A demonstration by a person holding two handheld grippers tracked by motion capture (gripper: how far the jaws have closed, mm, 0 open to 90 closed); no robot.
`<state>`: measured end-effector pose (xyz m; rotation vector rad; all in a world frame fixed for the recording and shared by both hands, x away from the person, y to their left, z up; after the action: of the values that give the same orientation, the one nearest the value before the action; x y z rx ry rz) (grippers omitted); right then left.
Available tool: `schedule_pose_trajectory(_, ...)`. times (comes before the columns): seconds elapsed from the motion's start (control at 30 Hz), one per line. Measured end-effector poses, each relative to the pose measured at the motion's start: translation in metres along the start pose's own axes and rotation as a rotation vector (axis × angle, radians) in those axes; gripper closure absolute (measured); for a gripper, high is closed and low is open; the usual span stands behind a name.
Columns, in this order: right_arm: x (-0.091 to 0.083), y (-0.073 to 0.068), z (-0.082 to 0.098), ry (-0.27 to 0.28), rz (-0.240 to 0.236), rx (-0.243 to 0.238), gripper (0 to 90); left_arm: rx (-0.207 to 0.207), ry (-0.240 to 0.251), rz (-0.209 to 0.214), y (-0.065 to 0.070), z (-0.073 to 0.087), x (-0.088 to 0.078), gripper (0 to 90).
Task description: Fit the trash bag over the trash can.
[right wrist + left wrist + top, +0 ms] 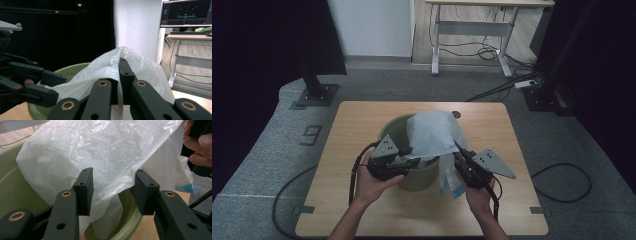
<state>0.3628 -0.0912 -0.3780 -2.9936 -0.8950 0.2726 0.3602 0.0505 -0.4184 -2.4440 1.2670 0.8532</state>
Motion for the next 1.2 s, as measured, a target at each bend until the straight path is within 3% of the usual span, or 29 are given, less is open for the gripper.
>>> schedule_pose_trajectory(0.1, 0.0, -0.001, 0.0, -0.002, -0.005, -0.001, 87.7, 0.009, -0.002, 0.005, 0.001, 0.0, 0.0, 58.5)
schedule_pose_trajectory(0.27, 0.001, -0.002, 0.002, -0.009, -0.017, 0.0, 86.9, 0.019, -0.013, 0.051, 0.003, 0.001, 0.002, 76.1)
schedule_pose_trajectory(0.33, 0.001, -0.005, 0.005, -0.02, -0.032, -0.002, 85.2, 0.022, -0.016, 0.039, 0.002, 0.002, 0.001, 85.0)
schedule_pose_trajectory(0.43, 0.001, -0.009, 0.009, -0.04, -0.063, -0.008, 80.9, 0.004, -0.006, 0.035, -0.003, 0.002, -0.005, 89.0)
schedule_pose_trajectory(0.5, -0.001, -0.015, 0.011, -0.045, -0.088, -0.025, 72.3, -0.02, 0.002, 0.033, -0.009, 0.003, -0.01, 89.4)
schedule_pose_trajectory(0.6, -0.007, -0.025, 0.015, -0.039, -0.077, -0.067, 43.9, -0.046, 0.011, 0.014, -0.017, 0.004, -0.016, 89.5)
schedule_pose_trajectory(0.63, -0.009, -0.028, 0.015, -0.036, -0.089, -0.067, 39.7, -0.056, 0.013, 0.007, -0.02, 0.005, -0.018, 89.6)
schedule_pose_trajectory(0.77, -0.024, -0.045, 0.018, -0.032, -0.191, -0.049, 32.0, -0.104, 0.024, -0.011, -0.031, 0.009, -0.022, 89.6)
schedule_pose_trajectory(0.87, -0.034, -0.049, 0.023, -0.039, -0.221, -0.042, 30.0, -0.124, 0.017, -0.022, -0.036, 0.013, -0.023, 89.6)
schedule_pose_trajectory(0.97, -0.042, -0.046, 0.029, -0.046, -0.219, -0.04, 29.3, -0.146, 0.023, -0.03, -0.041, 0.015, -0.026, 89.6)
schedule_pose_trajectory(1.07, -0.05, -0.035, 0.035, -0.043, -0.233, 0.008, 29.3, -0.161, 0.025, -0.037, -0.046, 0.017, -0.029, 89.6)
schedule_pose_trajectory(1.2, -0.051, -0.012, 0.047, -0.076, -0.123, -0.022, 29.8, -0.169, 0.021, -0.057, -0.051, 0.019, -0.031, 89.6)
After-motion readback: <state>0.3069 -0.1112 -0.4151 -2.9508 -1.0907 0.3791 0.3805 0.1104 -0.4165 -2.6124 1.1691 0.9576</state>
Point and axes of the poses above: each handheld gripper's, and its own axes: x roughly forward along the jaws, z roughly out of its underside, y roughly to its right, the point moved 10 cm from there along x, roughly forward along the jaws, and after that the axes turned 9 degrees about -y, right-handed, at the moved point
